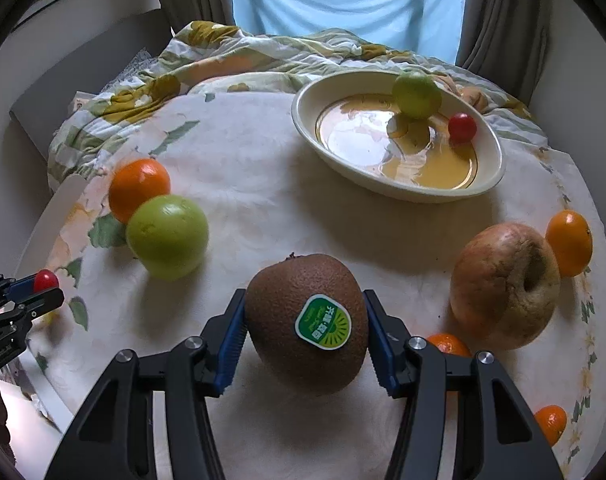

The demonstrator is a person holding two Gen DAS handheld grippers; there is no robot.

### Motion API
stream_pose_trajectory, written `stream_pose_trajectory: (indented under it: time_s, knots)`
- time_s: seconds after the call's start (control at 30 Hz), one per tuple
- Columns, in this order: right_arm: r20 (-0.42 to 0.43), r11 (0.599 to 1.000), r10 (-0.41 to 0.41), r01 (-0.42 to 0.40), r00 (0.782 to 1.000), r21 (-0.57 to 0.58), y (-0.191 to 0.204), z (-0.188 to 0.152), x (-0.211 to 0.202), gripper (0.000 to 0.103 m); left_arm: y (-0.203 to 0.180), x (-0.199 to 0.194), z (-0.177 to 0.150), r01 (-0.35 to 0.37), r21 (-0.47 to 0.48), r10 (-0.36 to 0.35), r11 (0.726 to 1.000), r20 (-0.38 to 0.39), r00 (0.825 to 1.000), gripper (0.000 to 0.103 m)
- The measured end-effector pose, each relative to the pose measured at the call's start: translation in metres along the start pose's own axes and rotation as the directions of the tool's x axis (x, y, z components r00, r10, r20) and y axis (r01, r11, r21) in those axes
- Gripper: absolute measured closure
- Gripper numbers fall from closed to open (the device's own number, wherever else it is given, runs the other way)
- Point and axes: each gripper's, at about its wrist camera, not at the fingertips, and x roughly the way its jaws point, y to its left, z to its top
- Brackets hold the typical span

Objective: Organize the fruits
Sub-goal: 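Drop the red tomato into the bowl with the left tool while the right tool carries the kiwi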

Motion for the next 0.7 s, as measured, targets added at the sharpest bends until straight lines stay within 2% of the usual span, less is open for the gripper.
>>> stream_pose_trajectory:
  time_s: [0.27,0.5,0.7]
  knots:
    - [0.056,1.0,0.005,-0.005,0.998,0.009,0.008,0.014,-0.04,0.052,-0.001,-0.035,0.023,0.005,0.018,-0.006,1.0,0.066,0.998,0.067]
    - [0.13,0.999,-0.016,0.012,0.991,0.033,0.005,0.031,-0.077,0.052,-0.007,-0.06,0.062,0.023,0.068,-0.033,0.997,0.143,0.989,0.067]
    - [0.184,0.998,-0.031,0.022,0.982,0.055,-0.011,0.05,-0.098,0.052,-0.027,-0.069,0.097,0.042,0.106,-0.062,0.993,0.189,0.98,0.067]
